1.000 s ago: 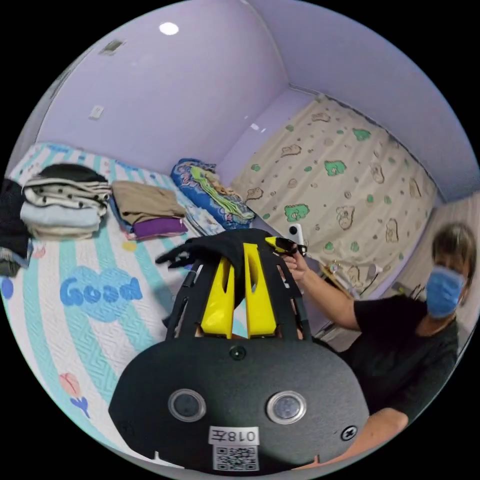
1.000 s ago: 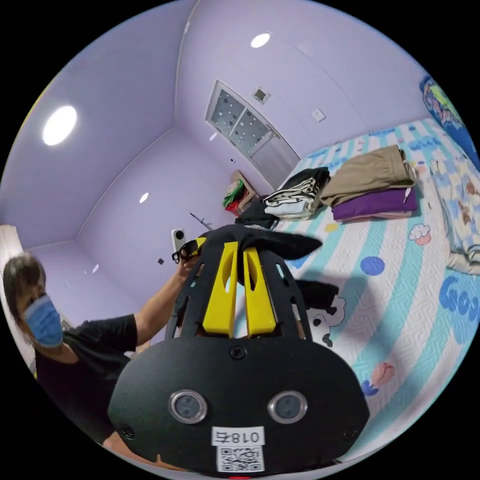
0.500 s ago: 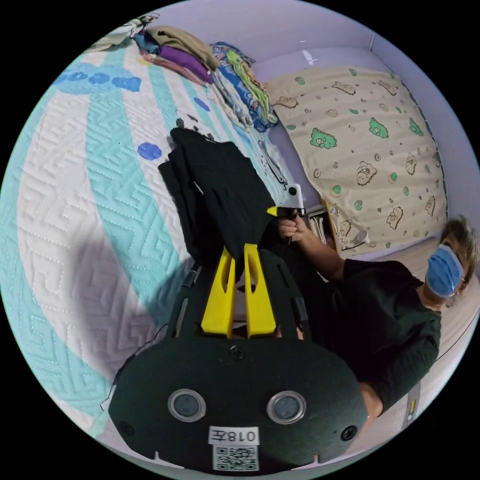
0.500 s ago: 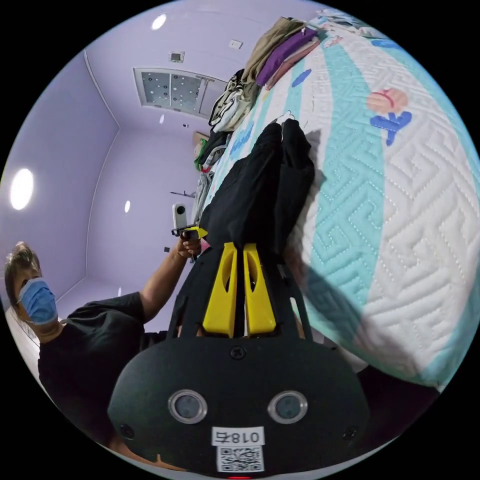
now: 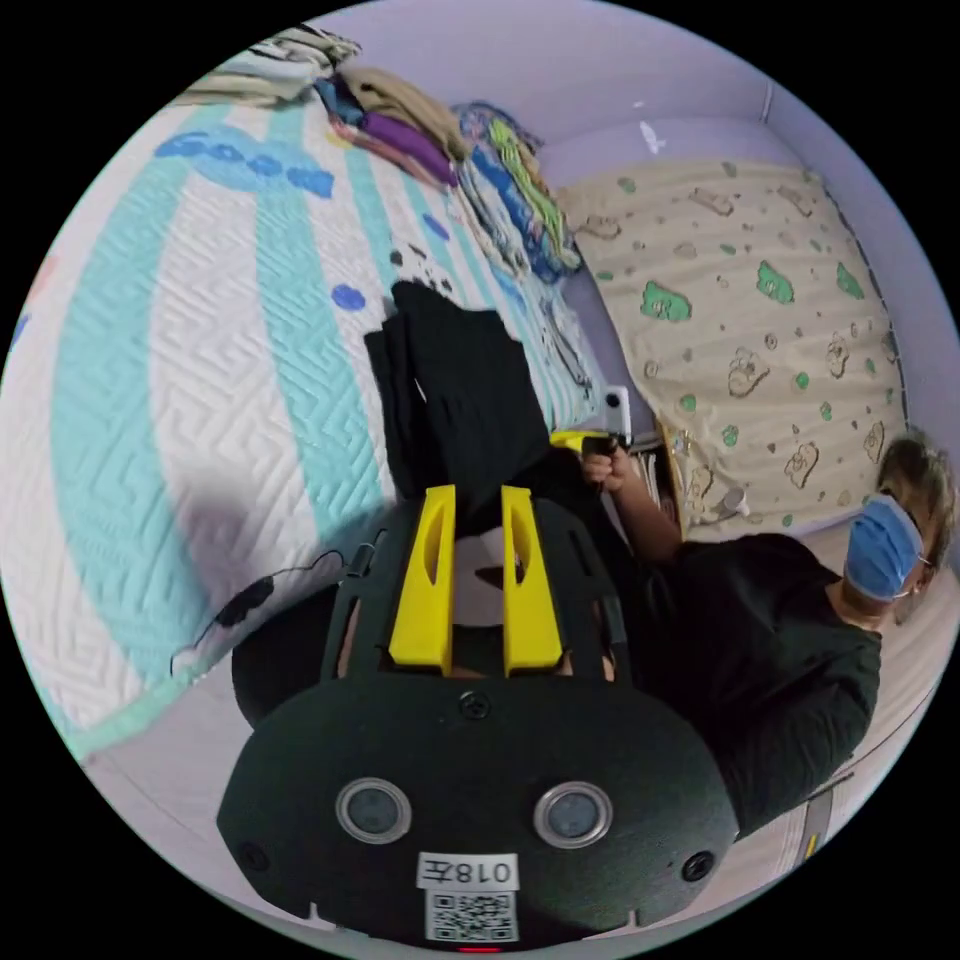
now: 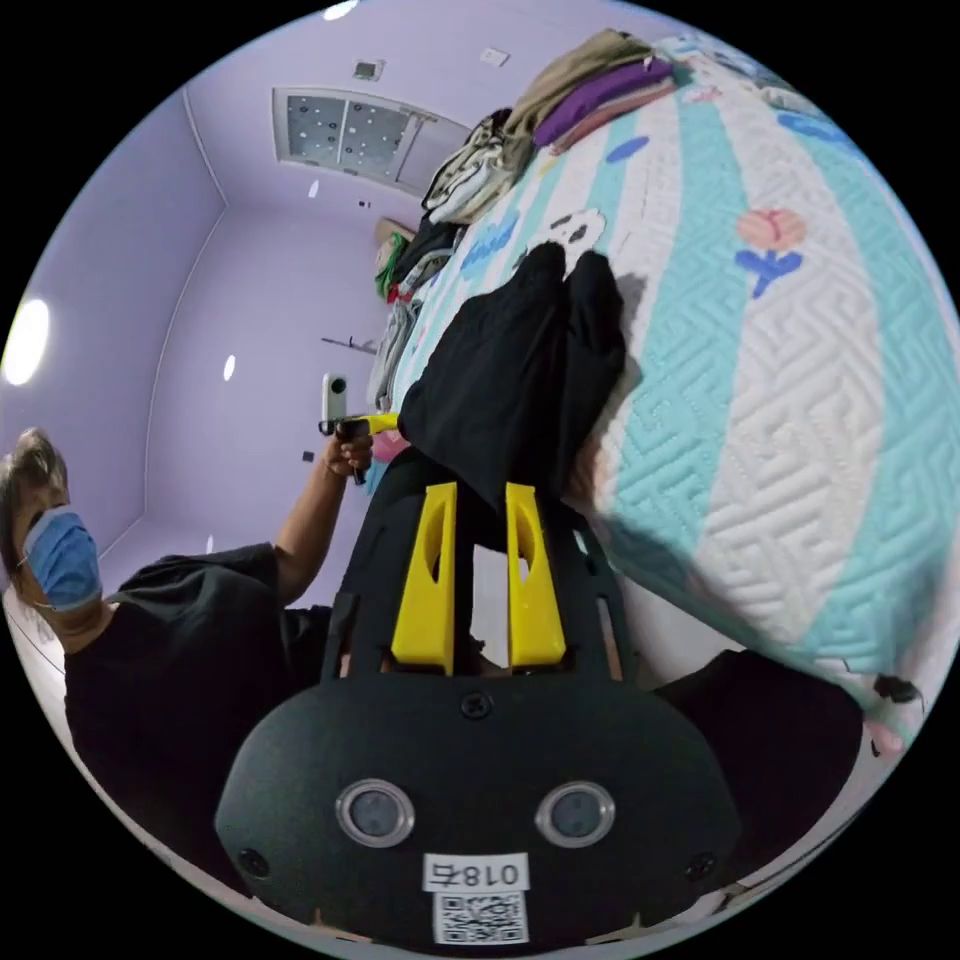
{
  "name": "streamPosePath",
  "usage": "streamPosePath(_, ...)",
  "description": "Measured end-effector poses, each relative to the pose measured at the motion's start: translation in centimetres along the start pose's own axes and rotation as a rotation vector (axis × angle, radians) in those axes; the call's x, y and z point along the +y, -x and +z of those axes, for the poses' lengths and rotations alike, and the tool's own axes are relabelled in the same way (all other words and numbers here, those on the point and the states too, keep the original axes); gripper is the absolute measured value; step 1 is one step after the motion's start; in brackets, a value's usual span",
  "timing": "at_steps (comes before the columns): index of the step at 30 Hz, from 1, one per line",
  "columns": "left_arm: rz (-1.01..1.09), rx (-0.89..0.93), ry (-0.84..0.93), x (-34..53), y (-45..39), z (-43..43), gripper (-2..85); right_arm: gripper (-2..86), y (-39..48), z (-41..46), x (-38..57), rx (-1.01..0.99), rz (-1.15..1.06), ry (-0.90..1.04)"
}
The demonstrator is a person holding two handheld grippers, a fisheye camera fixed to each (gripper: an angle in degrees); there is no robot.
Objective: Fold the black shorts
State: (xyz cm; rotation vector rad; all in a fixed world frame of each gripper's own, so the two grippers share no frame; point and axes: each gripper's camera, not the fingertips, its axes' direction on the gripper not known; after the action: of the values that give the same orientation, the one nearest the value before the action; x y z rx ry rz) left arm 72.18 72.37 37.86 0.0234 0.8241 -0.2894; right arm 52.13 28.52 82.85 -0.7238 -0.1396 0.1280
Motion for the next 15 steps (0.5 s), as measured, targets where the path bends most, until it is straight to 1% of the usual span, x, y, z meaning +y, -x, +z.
streamPosePath(1, -0.019, 0.004, -0.039, 0.6, 0.0, -0.7, 8.1, 9.3, -0.2, -1.1, 0.5, 0.013, 0.012, -0.055)
streamPosePath(3, -0.132, 0.026, -0.232, 3.4, 0.2, -2.9, 9.2, 10.5, -0.9, -2.3, 1.0, 0.017, 0.048, -0.115)
streamPosePath(4, -0.162, 0.037, -0.284, 4.1, 0.2, -3.3, 9.4, 11.2, -1.5, -2.6, 1.1, 0.015, 0.073, -0.137)
streamPosePath(6, -0.253, 0.101, -0.444, 6.8, -0.4, -3.3, 9.7, 12.0, -2.2, -2.3, 1.1, 0.015, 0.093, -0.137)
streamPosePath(8, -0.28, 0.151, -0.497, 8.2, -1.3, -2.3, 9.7, 12.9, -2.8, -1.5, 1.1, 0.008, 0.109, -0.102)
streamPosePath(10, -0.276, 0.192, -0.506, 9.1, -2.5, -1.1, 9.3, 13.5, -3.4, -0.4, 1.3, -0.031, 0.108, -0.055)
streamPosePath(15, -0.283, 0.195, -0.433, 9.9, -4.9, 1.7, 8.7, 13.4, -3.8, -0.9, 1.4, -0.043, 0.087, -0.039)
